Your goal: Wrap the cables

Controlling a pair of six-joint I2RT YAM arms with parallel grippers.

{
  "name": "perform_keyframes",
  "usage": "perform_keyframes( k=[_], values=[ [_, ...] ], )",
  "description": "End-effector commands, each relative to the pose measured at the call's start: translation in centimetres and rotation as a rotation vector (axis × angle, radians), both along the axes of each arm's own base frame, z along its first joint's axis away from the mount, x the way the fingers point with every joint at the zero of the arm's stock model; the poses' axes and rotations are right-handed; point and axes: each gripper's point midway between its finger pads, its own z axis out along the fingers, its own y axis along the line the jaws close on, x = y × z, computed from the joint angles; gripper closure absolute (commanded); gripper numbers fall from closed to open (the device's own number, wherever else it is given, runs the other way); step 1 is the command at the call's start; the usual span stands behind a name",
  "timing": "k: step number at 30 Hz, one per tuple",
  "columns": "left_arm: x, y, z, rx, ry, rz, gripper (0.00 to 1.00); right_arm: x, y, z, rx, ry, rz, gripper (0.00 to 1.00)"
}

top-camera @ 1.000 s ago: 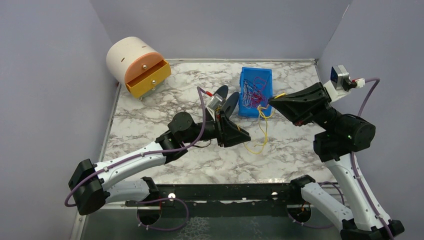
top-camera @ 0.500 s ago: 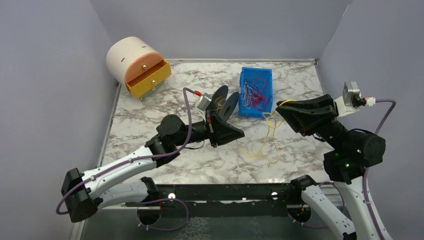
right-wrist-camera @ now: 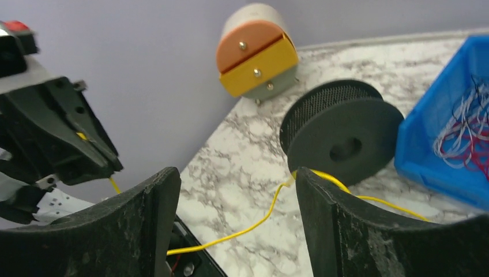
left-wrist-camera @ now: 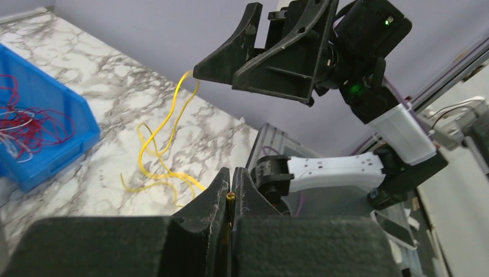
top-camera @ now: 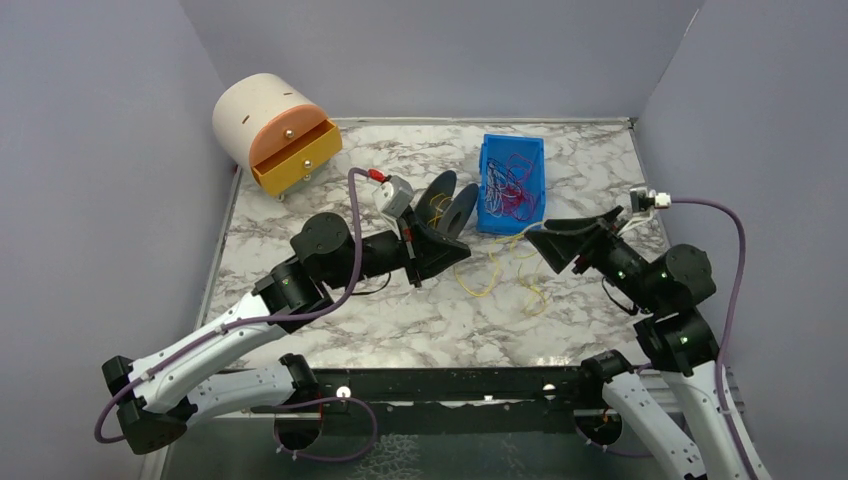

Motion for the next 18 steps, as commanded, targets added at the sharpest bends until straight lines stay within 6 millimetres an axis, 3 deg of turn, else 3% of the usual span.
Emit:
perform_keyframes(
  k=[1,5,9,11,13,18],
  values=[
    [0.3,0.8,-1.9,0.153,-0.064,0.019,1.00,0.7,-0.3,-6.2,-0.111,0.184,-0.021,0.21],
    [0.4,1.2,-2.7,0.227,-0.089,0.023,1.00,0.9,-0.2,-10.2,-0.208,0.341,-0.005,0.19],
    [0.7,1.8,-2.9,0.259,-0.115,0.044,1.00,2.0,-1.7,-15.2,-0.262,0.523,-0.118,0.17],
    [0.7,2.0,-2.6,0.257,-0.124,0.052,1.00,2.1,-1.8,-16.7,-0.272,0.568,-0.124,0.16],
    [0.7,2.1,-2.8,0.262,-0.124,0.057,1.00,1.7,-0.5,-16.6,-0.259,0.541,-0.039,0.16],
    [0.8,2.3,-2.7,0.269,-0.116,0.063,1.00,0.5,2.4,-14.3,-0.209,0.361,0.182,0.17]
  ],
)
